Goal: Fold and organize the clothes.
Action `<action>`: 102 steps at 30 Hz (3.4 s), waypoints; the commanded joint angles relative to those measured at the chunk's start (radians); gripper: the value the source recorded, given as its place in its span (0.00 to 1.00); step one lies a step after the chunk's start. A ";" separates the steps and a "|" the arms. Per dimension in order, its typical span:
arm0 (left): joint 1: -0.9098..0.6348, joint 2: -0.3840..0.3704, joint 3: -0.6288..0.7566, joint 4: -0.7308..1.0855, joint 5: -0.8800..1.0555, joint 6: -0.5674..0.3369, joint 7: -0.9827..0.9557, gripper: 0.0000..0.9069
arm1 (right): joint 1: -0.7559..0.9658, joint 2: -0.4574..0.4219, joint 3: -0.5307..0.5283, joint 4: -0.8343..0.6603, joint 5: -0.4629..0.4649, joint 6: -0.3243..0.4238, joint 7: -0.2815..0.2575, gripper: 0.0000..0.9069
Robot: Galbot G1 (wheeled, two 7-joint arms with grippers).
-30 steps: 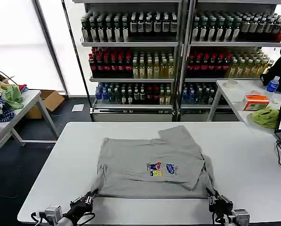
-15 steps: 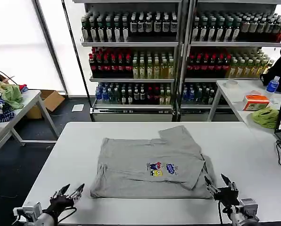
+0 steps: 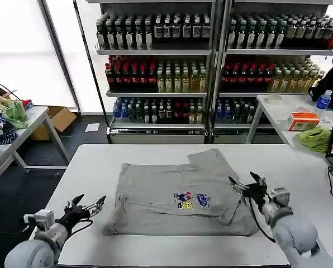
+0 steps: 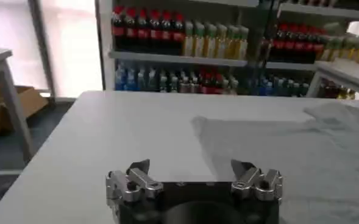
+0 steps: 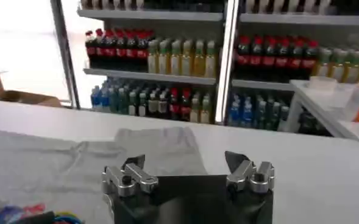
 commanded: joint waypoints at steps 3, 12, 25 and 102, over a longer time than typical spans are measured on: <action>-0.459 0.107 0.313 0.327 -0.005 -0.002 0.054 1.00 | 0.396 0.112 -0.162 -0.388 -0.130 -0.053 -0.109 1.00; -0.642 0.062 0.455 0.556 0.012 -0.003 0.092 1.00 | 0.451 0.155 -0.165 -0.548 -0.143 -0.036 -0.082 1.00; -0.698 0.036 0.478 0.651 -0.005 -0.019 0.106 1.00 | 0.467 0.207 -0.143 -0.660 -0.149 -0.041 -0.088 1.00; -0.509 0.058 0.455 0.329 -0.168 -0.145 -0.120 0.00 | 0.244 0.121 -0.055 -0.248 0.174 -0.042 -0.060 0.00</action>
